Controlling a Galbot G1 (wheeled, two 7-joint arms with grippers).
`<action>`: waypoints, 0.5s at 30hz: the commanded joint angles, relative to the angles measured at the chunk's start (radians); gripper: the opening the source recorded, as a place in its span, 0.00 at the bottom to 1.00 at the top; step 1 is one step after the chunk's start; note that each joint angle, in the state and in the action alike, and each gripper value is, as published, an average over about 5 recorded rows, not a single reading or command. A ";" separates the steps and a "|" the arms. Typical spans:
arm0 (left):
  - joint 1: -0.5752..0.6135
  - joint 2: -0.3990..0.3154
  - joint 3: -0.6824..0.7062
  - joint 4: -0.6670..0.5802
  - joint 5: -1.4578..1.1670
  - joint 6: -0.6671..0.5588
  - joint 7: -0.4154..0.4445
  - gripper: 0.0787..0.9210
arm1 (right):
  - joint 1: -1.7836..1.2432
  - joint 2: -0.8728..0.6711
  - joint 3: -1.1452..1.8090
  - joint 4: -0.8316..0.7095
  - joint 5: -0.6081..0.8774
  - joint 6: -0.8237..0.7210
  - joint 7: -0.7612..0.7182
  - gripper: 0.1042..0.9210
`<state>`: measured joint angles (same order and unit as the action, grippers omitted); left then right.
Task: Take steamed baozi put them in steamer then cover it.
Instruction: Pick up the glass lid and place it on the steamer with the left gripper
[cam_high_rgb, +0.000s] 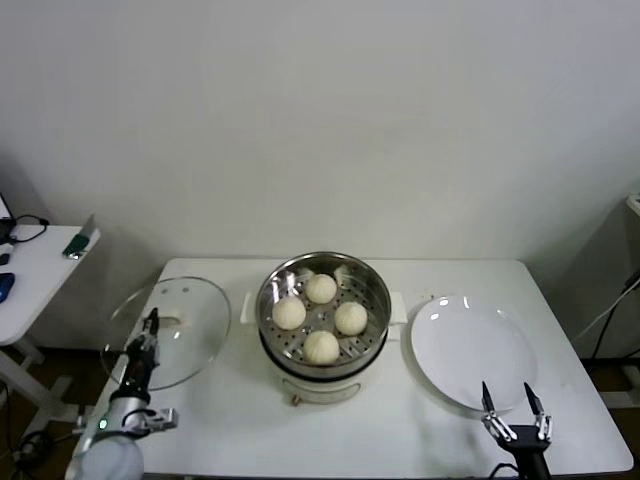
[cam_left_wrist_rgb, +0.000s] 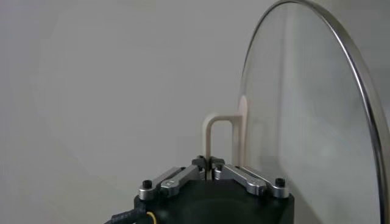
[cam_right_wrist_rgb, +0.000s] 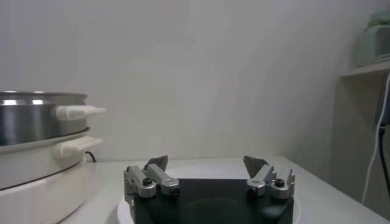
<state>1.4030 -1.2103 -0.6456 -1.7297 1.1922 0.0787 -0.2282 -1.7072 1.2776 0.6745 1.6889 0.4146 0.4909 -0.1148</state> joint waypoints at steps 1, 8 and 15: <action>0.021 0.129 0.009 -0.348 -0.122 0.228 0.254 0.06 | 0.009 0.001 -0.001 -0.009 -0.001 0.000 0.003 0.88; -0.024 0.148 0.148 -0.473 -0.112 0.363 0.334 0.06 | 0.034 0.004 -0.002 -0.025 -0.013 -0.010 0.009 0.88; -0.096 0.079 0.369 -0.474 0.045 0.447 0.381 0.06 | 0.051 0.006 0.003 -0.030 -0.038 -0.023 0.026 0.88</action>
<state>1.3716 -1.1107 -0.5319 -2.0672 1.1218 0.3488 0.0292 -1.6689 1.2833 0.6747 1.6642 0.3939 0.4729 -0.0971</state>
